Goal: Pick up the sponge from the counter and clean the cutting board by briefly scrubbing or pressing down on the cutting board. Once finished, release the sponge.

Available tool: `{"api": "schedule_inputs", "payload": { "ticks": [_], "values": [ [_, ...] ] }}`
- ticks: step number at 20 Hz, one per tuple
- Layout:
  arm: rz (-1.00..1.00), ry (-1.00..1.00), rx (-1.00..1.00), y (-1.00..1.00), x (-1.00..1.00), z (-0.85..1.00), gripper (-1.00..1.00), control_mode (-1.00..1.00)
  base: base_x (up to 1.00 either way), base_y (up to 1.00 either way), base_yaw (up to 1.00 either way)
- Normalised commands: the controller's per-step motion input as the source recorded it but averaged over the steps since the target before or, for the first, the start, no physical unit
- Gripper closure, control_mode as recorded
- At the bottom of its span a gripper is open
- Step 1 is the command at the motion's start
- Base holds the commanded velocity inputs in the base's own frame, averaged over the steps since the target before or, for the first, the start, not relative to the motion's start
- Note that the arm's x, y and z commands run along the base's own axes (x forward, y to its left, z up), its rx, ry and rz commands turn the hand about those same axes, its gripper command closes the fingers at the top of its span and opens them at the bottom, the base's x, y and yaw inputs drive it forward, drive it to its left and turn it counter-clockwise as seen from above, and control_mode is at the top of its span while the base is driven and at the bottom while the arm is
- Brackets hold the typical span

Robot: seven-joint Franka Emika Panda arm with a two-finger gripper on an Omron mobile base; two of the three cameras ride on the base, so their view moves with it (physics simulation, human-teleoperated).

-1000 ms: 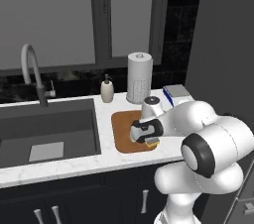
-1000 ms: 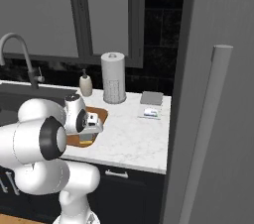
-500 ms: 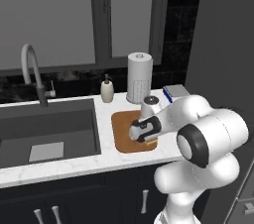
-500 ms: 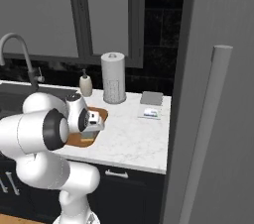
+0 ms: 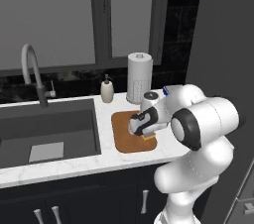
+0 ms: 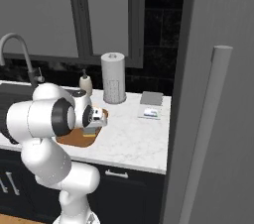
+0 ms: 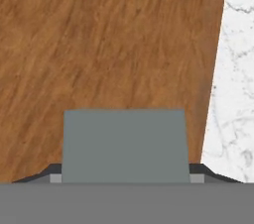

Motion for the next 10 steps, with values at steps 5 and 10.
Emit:
{"api": "schedule_inputs", "payload": {
  "ticks": [5,10],
  "values": [
    [0.0,-0.07,0.08,-0.13,0.38,-0.29,1.0,-1.0,0.0,0.0,0.0],
    [-0.01,-0.1,0.02,-0.05,0.39,-0.19,1.0,-1.0,0.0,0.0,0.0]
  ]
}}
